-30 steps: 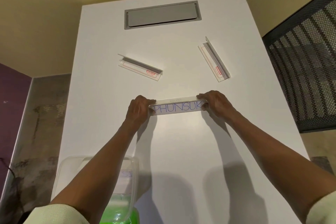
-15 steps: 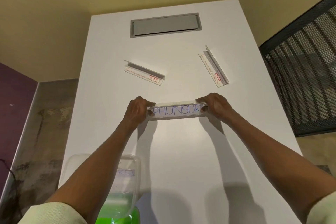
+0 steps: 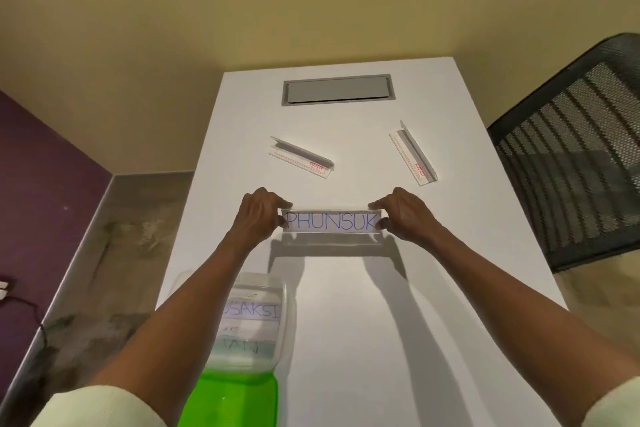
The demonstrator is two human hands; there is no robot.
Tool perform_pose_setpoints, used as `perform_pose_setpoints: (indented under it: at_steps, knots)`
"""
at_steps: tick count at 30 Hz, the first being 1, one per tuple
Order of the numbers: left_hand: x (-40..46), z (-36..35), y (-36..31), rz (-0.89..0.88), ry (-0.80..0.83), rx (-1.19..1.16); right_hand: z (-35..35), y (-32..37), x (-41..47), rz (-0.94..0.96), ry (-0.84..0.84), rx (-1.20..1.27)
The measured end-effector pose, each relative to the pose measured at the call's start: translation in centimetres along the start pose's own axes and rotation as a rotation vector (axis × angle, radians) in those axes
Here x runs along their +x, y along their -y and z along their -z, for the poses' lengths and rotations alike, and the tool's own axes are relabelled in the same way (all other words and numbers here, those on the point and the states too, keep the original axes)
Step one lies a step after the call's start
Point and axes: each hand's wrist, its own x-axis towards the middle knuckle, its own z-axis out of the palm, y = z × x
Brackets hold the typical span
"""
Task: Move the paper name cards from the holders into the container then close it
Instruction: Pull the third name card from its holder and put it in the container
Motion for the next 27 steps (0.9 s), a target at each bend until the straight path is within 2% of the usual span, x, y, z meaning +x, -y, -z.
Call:
perform_pose_setpoints:
  at_steps: [17, 27]
  knots:
    - [-10.8, 3.8, 7.4, 0.142, 0.007, -0.083, -1.6, 11.9, -5.4, 0.186, -0.022, -0.020]
    - [-16.7, 3.5, 13.3, 0.293, 0.056, -0.088, -5.2, 19.4, -7.1, 0.234, 0.075, -0.045]
